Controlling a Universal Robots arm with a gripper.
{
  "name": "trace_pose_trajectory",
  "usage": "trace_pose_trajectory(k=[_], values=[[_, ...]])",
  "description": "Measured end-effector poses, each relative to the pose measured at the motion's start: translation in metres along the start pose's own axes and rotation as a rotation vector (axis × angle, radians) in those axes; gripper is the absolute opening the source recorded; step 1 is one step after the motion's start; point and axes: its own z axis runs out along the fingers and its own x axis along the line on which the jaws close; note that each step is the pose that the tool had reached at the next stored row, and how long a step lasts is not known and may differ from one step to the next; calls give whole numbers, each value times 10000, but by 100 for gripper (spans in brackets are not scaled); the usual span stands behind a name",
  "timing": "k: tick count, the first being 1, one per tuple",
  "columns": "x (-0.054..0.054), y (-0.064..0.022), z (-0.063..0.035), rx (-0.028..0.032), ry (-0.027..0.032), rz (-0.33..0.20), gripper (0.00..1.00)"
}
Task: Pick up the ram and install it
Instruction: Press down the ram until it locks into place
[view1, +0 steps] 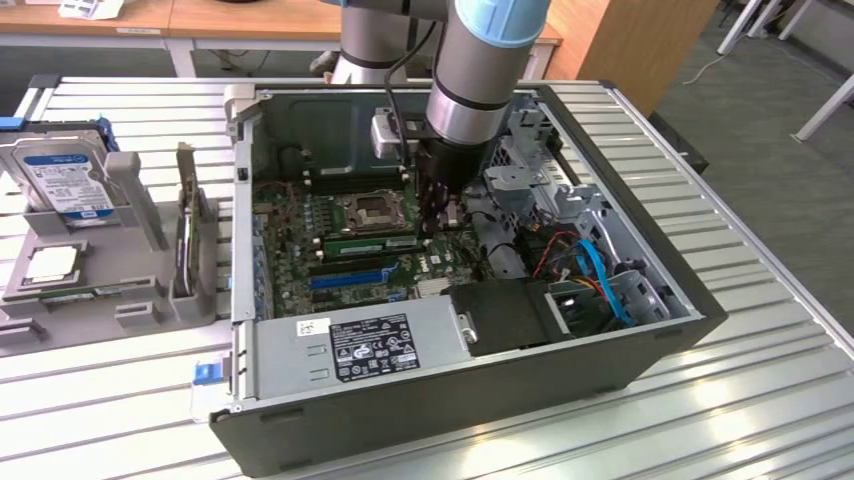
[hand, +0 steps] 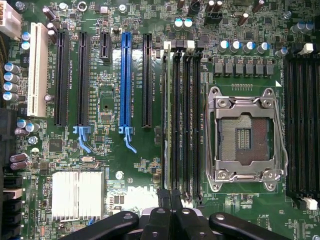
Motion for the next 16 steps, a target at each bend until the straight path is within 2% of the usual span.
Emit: trace_pose_trajectory(k=[3, 16], values=[[-1, 2, -19, 0, -6, 1, 10], [-10, 17, -264, 0, -1, 1, 10]])
